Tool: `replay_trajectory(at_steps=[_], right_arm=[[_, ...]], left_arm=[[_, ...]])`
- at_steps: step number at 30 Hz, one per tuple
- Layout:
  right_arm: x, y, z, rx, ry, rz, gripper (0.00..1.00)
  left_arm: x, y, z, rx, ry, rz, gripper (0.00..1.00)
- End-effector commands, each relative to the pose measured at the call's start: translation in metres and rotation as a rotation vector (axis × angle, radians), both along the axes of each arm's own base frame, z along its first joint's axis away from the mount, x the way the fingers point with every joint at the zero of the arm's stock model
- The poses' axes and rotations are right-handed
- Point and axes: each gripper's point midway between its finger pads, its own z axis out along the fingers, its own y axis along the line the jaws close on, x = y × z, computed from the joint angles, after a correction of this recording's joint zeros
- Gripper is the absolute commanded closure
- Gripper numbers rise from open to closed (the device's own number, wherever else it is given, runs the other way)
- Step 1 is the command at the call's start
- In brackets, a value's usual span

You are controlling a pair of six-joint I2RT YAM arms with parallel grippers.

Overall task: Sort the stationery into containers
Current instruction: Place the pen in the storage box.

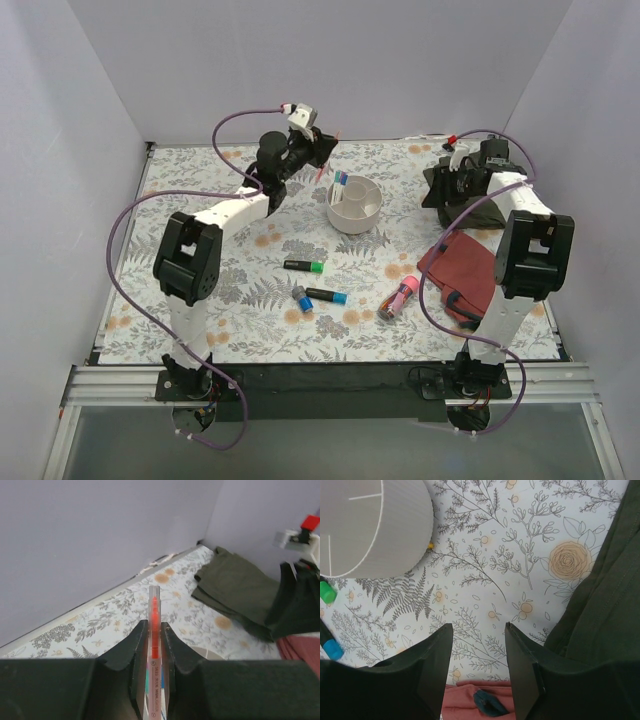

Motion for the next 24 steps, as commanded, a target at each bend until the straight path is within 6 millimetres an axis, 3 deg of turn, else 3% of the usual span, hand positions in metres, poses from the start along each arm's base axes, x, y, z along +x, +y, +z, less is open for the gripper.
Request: replay_trajectory(at_steps=[1, 3, 14, 24], right_arm=[[-0.003, 0.004, 0.012, -0.035, -0.047, 0.016, 0.46], [-0.005, 0.006, 0.011, -0.041, -0.044, 0.02, 0.46], [-0.005, 0.007, 0.008, -0.074, -0.028, 0.028, 0.45], [-0.008, 0.008, -0.004, -0.081, 0.001, 0.035, 0.45]], left_arm=[[0.031, 0.002, 0.034, -0.158, -0.111, 0.189, 1.0], [0.036, 0.0, 0.037, -0.169, -0.128, 0.193, 1.0], [0.042, -0.016, -0.01, -0.209, -0.034, 0.179, 1.0], [0.035, -0.027, -0.044, -0.214, 0.045, 0.169, 1.0]])
